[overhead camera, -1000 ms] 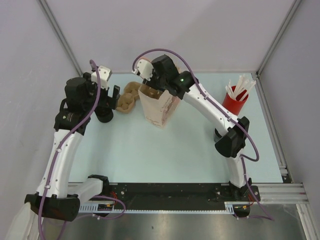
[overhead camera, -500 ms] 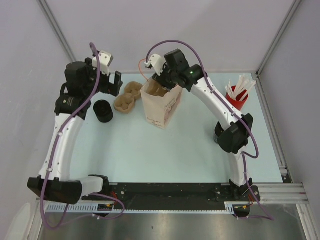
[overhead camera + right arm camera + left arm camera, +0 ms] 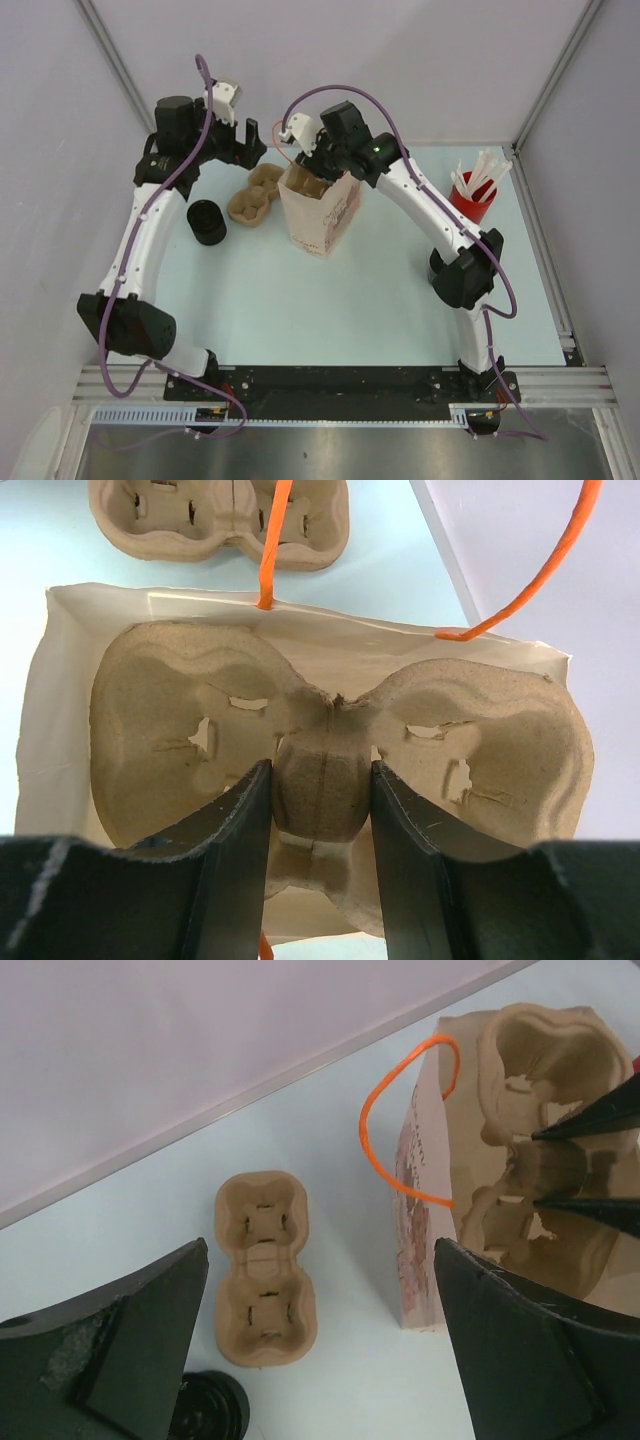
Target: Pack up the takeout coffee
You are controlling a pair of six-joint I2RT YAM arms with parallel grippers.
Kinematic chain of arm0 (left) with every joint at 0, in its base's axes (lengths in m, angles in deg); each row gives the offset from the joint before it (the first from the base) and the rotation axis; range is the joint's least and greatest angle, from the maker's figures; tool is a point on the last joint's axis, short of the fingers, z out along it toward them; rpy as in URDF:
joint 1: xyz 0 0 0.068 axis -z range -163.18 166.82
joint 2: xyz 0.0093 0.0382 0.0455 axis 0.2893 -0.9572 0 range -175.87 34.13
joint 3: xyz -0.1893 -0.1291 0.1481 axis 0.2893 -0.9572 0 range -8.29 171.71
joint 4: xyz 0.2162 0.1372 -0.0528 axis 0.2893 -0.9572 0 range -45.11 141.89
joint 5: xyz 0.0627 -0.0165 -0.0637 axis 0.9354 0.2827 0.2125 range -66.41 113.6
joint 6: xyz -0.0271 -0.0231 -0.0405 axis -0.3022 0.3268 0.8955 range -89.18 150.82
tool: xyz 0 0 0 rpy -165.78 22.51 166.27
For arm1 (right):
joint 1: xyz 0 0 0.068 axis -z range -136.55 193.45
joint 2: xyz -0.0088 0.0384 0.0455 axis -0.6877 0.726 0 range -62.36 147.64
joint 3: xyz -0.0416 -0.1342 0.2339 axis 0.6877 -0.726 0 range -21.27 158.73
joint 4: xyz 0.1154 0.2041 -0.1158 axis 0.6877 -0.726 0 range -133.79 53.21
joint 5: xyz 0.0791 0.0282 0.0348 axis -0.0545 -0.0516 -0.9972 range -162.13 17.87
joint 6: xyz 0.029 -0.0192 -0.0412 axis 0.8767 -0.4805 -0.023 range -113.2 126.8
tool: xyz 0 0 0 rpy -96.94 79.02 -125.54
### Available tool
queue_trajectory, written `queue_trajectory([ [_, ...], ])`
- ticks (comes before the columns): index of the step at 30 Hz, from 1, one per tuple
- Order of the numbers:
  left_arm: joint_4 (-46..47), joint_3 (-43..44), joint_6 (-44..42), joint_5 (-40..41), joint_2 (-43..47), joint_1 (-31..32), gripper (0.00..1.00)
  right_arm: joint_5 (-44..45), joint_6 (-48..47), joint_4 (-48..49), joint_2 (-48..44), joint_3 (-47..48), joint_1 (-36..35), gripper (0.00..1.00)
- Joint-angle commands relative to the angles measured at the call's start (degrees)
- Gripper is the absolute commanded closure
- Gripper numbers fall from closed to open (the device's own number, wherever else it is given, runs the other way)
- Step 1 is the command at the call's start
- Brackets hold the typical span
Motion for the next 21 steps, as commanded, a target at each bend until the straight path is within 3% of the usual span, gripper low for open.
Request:
queue_trajectory([
  [1, 4.44, 5.12, 4.77, -7.61, -2.92, -0.41, 0.01, -1.48, -0.56, 1.47, -1.03, 3.04, -0.53, 0.61],
  [14, 5.68, 12.60, 9.43, -12.91, -12.06, -0.32, 0.01, -1.05, -0.04, 1.64, -2.79, 2.86, -0.88, 0.60],
  [17, 6.55, 12.77, 9.52, -13.35, -13.20, -0.32, 0.06, -1.31, 0.23, 1.82, -3.05, 2.86, -0.97, 0.60],
  [21, 6.73, 13.12, 11.10, -14.22, -14.79, -0.32, 0.19, -1.57, 0.76, 2.35, -3.49, 2.77, -1.14, 0.60],
])
